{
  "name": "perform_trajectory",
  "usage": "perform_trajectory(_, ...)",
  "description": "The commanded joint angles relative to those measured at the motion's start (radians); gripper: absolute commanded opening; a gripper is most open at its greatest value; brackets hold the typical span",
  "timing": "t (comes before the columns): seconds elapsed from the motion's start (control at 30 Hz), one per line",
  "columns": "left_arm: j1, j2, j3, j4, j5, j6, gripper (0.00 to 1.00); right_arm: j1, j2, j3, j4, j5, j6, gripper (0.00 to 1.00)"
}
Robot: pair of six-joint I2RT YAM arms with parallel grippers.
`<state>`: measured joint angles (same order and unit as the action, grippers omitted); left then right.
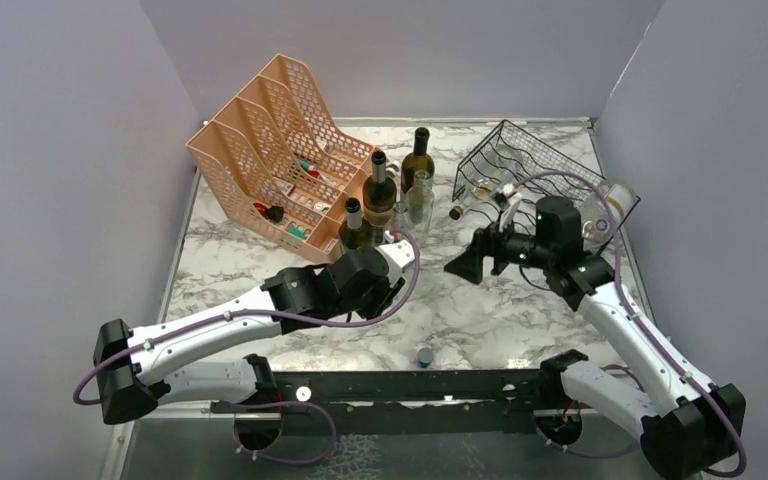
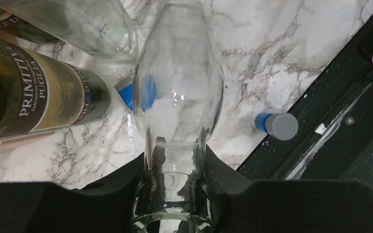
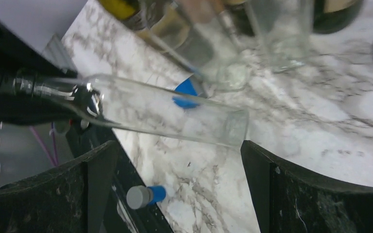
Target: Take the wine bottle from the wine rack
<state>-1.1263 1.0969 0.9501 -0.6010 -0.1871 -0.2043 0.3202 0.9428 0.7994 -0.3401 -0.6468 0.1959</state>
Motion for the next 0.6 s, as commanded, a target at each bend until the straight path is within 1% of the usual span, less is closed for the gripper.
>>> perform_trajectory(0.0,-0.001,-0.050,-0.013,0.027,0.101,0.064,0.00,0.137,-0.056,-0.109,0.195,-0.116,-0.105,1.00)
perform_trajectory(0.1,-0.001,-0.059,-0.022,0.019,0.125,0.086,0.00,0.254,-0.046,-0.172,0.301,-0.139,-0.167,1.00)
perform_trajectory(0.17,-0.001,-0.065,-0.025,0.009,0.134,0.104,0.00,0.314,-0.009,-0.193,0.352,-0.174,-0.223,1.00)
perform_trajectory(0.23,0.000,-0.072,-0.026,-0.002,0.144,0.121,0.00,0.349,0.022,-0.213,0.397,-0.174,-0.296,1.00)
perform_trajectory(0.37,-0.001,-0.092,-0.027,-0.004,0.176,0.143,0.00,0.370,0.094,-0.257,0.515,-0.206,-0.404,1.00)
perform_trajectory(0.47,0.000,-0.094,-0.023,-0.009,0.189,0.152,0.00,0.372,0.175,-0.220,0.552,-0.246,-0.437,1.00)
perform_trajectory(0.57,-0.001,-0.085,-0.017,-0.011,0.211,0.157,0.00,0.378,0.245,-0.215,0.640,-0.341,-0.463,1.00)
